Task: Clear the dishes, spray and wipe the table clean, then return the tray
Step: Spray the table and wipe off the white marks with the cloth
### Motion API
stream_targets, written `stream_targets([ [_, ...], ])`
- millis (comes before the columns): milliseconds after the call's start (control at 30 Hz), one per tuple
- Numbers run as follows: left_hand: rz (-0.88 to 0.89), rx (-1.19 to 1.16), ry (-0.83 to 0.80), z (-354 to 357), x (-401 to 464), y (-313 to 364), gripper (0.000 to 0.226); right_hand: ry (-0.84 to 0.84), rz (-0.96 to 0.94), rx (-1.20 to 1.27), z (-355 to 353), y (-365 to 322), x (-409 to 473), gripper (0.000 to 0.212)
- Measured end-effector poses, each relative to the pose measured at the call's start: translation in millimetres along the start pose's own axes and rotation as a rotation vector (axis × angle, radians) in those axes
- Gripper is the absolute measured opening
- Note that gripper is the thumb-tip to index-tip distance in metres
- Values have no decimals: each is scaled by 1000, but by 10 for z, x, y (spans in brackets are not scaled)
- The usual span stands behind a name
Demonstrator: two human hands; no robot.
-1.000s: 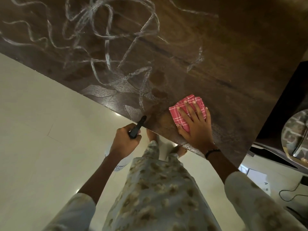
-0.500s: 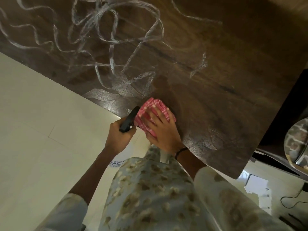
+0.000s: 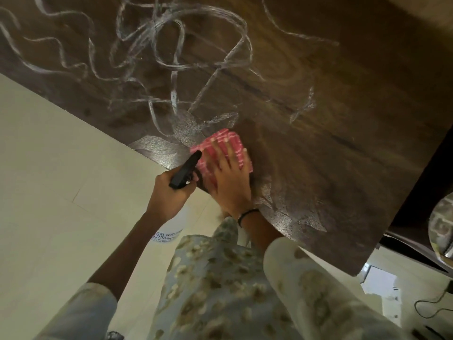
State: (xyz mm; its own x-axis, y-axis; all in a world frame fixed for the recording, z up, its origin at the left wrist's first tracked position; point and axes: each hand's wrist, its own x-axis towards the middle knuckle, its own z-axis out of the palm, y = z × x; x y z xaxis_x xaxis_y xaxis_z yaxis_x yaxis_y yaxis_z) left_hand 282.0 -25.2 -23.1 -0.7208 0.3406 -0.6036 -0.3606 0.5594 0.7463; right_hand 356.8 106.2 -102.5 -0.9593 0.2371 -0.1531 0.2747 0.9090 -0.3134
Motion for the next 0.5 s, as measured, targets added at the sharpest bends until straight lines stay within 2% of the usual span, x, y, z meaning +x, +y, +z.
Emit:
stream_targets([
  [133,22,55,-16,-45,78,17,11,-74,-218,-12,12,146,-348,55],
  [200,54,82,-53,-34,110,68,11,-85,-244,-41,-43,447,-507,55],
  [300,82,174,-111,54,166,151,23,-73,-113,-124,-194,952,-573,58],
  [433,91,236,-213,238,248,322,12,-34,226,-146,-391,1367,-484,60],
  [500,87,249,-233,358,289,432,14,-7,338,-130,-418,1389,-466,59],
])
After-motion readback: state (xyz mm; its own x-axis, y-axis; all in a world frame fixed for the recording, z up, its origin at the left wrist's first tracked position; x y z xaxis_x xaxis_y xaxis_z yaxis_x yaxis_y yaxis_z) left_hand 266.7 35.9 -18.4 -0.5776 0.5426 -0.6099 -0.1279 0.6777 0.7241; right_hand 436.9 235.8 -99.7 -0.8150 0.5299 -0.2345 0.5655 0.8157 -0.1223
